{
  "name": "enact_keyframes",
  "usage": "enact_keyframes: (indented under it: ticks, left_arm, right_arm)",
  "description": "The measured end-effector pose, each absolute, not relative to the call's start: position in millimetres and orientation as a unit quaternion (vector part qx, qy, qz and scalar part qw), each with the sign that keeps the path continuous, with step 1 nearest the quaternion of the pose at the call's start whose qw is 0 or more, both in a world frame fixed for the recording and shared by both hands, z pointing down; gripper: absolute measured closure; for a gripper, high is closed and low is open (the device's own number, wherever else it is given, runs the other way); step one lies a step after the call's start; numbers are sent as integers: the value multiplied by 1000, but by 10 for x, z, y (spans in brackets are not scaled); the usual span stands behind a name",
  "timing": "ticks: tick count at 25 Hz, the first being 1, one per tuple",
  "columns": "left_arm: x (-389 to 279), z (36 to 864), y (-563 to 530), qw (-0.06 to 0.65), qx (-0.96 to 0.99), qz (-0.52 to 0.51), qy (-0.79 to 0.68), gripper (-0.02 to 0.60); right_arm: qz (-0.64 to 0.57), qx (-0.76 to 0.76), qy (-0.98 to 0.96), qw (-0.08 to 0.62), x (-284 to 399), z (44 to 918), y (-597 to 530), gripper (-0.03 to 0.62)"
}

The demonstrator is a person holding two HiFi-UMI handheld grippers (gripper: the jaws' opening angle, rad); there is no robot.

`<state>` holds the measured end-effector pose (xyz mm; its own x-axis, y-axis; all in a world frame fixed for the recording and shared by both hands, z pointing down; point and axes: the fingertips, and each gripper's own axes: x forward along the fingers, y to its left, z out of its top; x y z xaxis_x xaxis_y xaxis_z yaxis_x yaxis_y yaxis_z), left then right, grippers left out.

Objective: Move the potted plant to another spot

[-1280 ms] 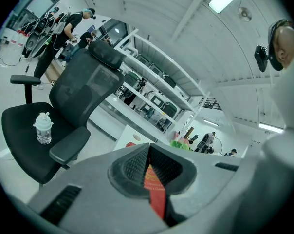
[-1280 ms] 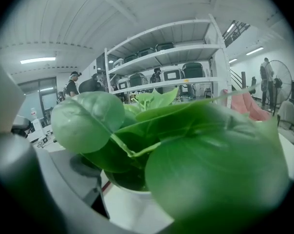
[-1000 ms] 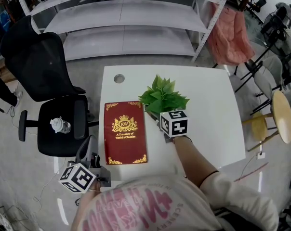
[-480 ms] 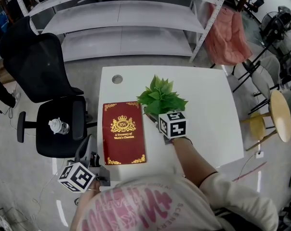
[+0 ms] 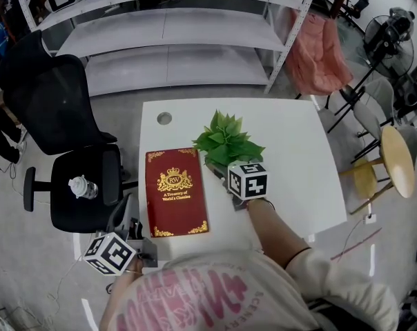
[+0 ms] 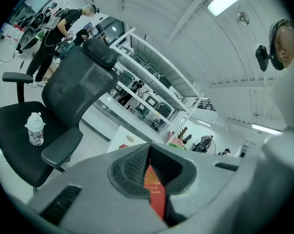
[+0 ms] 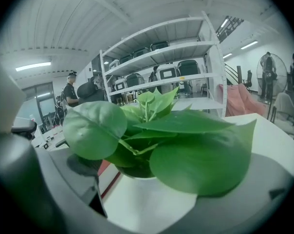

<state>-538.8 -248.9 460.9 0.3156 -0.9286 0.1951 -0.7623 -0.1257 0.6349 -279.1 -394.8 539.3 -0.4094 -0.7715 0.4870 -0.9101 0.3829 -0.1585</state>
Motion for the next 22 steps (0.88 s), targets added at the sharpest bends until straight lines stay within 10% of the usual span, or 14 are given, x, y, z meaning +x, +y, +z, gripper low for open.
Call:
enact_keyframes:
  ticks: [22]
  left_arm:
    - [-4770, 4380, -2530, 306, 830, -117, -451, 577]
  right_arm:
    - [200, 557, -794, 142, -2647, 5077, -3162, 6]
